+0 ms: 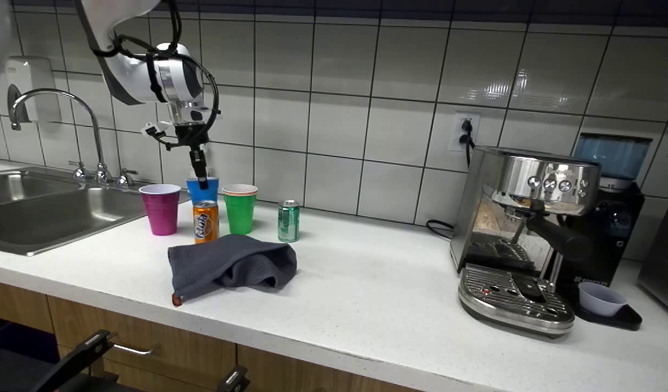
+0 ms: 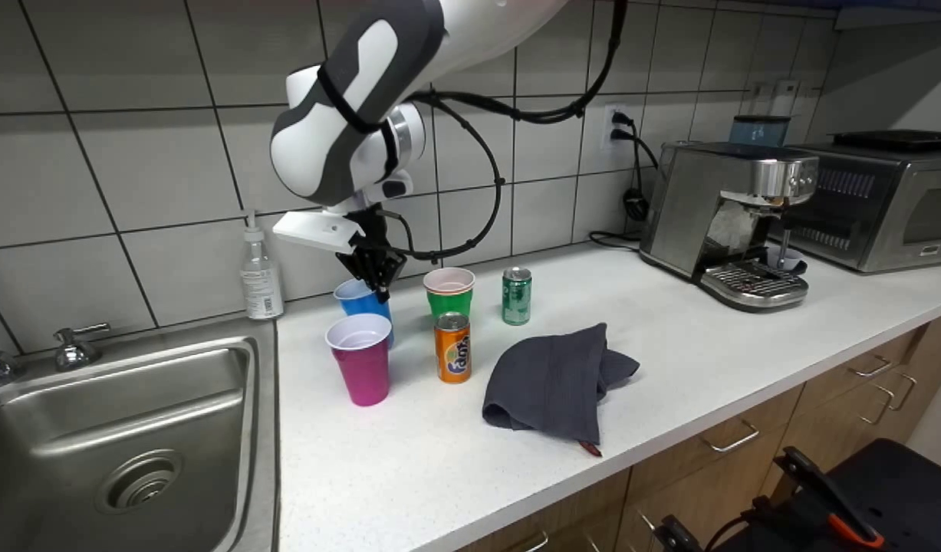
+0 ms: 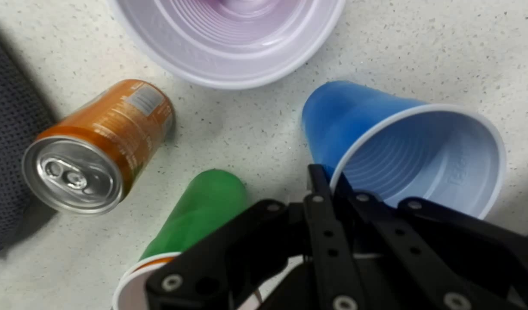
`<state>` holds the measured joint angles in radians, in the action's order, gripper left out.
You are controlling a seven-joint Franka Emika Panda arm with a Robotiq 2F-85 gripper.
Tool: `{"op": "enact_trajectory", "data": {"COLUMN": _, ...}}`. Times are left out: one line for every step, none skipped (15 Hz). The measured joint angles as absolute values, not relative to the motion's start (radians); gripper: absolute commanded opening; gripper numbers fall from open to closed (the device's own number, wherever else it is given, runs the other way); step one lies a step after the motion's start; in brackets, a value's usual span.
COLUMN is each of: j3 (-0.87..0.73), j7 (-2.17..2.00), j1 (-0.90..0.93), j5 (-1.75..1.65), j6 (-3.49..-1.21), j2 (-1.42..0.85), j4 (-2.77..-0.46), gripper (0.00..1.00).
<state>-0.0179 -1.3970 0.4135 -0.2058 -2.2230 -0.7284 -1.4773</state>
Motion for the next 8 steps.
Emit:
{"op": "enact_trajectory", "data": {"j3": -0.018, "j7": -1.394, "j1": 0.417, "j5": -0.219, "j6": -2.224, "j2": -0.724, "j4": -1.479, "gripper": 0.01}}
{"op": "enact_trajectory", "data": {"j3": -0.018, "j7": -1.390, "j1": 0.421, "j5": -0.232, "j6": -2.225, "j2": -0.717, "j4": -1.481, "gripper": 0.01}}
{"op": "enact_trajectory", "data": {"j3": -0.018, "j7": -1.385, "j1": 0.425, "j5": -0.241, "j6": -2.228, "j2": -0.709, "j4": -1.485, "gripper": 0.01}}
{"op": "enact_trajectory", "data": {"j3": -0.018, "j7": -1.377, "j1": 0.427, "j5": -0.246, "j6": -2.233, "j2": -0.700, "j4": -1.489, "gripper": 0.01}}
{"op": "enact_trajectory", "data": {"j3": -0.018, "j7": -1.367, "j1": 0.428, "j5": -0.250, "j6": -2.238, "j2": -0.689, "j4": -1.494, "gripper": 0.01}}
{"op": "enact_trajectory", "data": {"j3": -0.018, "j7": -1.357, "j1": 0.428, "j5": -0.254, "j6": -2.243, "j2": -0.677, "j4": -1.502, "gripper": 0.01}}
{"op": "enact_trajectory", "data": {"j3": -0.018, "j7": -1.348, "j1": 0.428, "j5": -0.261, "j6": -2.248, "j2": -0.664, "j4": -1.511, "gripper": 0.01}}
{"op": "enact_trajectory", "data": {"j3": -0.018, "j7": -1.342, "j1": 0.428, "j5": -0.270, "j6": -2.254, "j2": -0.651, "j4": -1.523, "gripper": 0.01}}
